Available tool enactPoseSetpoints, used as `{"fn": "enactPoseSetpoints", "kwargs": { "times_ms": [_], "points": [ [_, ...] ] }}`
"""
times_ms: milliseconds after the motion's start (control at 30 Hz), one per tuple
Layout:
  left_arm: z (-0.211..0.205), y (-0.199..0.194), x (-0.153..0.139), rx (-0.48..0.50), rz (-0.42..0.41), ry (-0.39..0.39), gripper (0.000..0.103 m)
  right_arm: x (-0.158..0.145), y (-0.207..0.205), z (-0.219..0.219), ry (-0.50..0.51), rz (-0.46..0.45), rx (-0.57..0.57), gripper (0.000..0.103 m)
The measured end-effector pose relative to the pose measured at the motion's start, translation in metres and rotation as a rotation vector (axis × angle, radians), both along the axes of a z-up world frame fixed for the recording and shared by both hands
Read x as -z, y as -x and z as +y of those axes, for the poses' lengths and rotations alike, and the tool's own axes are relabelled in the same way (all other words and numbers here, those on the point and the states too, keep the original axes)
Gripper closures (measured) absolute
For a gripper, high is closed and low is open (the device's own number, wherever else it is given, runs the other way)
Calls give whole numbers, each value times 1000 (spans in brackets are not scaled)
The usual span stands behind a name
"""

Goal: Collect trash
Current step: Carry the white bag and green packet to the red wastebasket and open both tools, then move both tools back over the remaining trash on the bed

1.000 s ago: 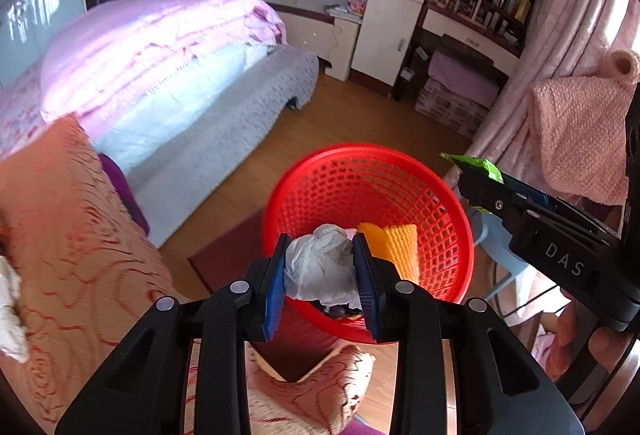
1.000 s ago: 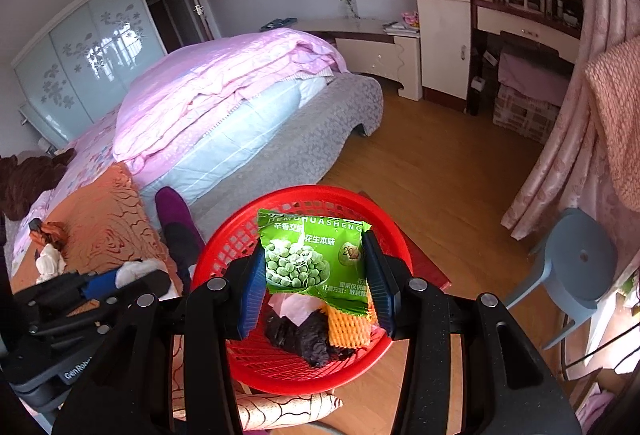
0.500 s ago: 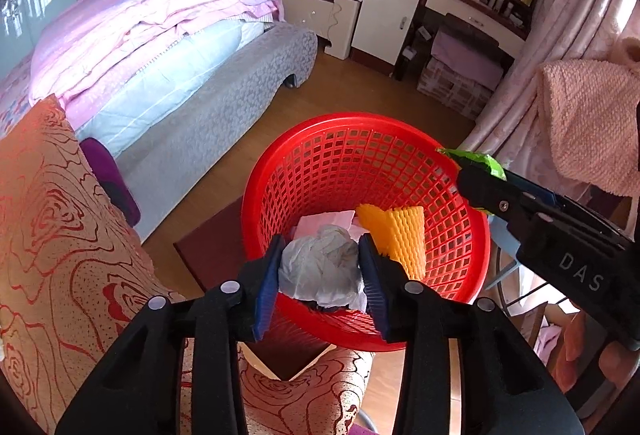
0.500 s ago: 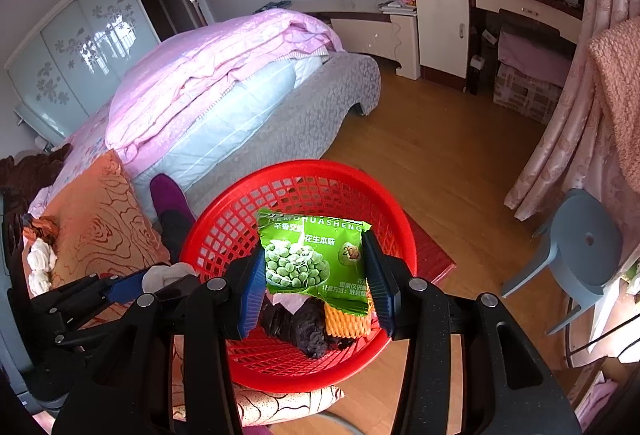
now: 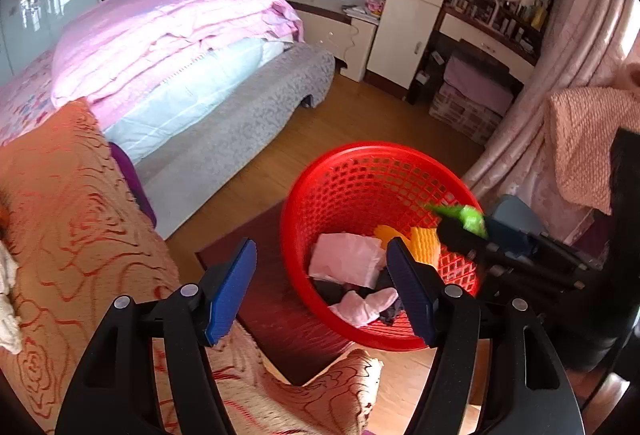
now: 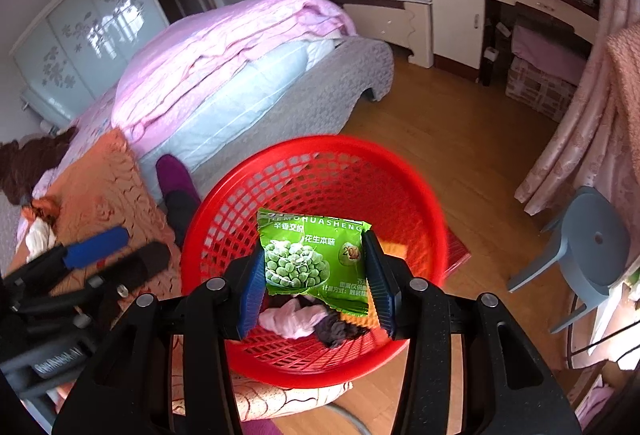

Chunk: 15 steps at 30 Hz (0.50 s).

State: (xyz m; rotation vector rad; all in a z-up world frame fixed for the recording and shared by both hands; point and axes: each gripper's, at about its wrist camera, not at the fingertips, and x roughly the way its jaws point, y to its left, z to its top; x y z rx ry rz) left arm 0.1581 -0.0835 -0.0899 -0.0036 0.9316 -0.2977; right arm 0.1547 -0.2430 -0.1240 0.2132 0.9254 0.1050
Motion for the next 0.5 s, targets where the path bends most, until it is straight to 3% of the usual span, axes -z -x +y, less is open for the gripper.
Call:
{"fn": "enactPoseSetpoints", "kwargs": {
  "times_ms": [100,300,500],
  "points": [
    [10,3,-6,-25,-16,-2,37,4,0,11,7,12,-34,56],
    [28,9,-14,-65,-51,-15,37,1,4,8,10,1,-24,41],
    [56,15,-26,-119,-72,12,35,-4,7,8,12,-13,-19,41]
  ]
}}
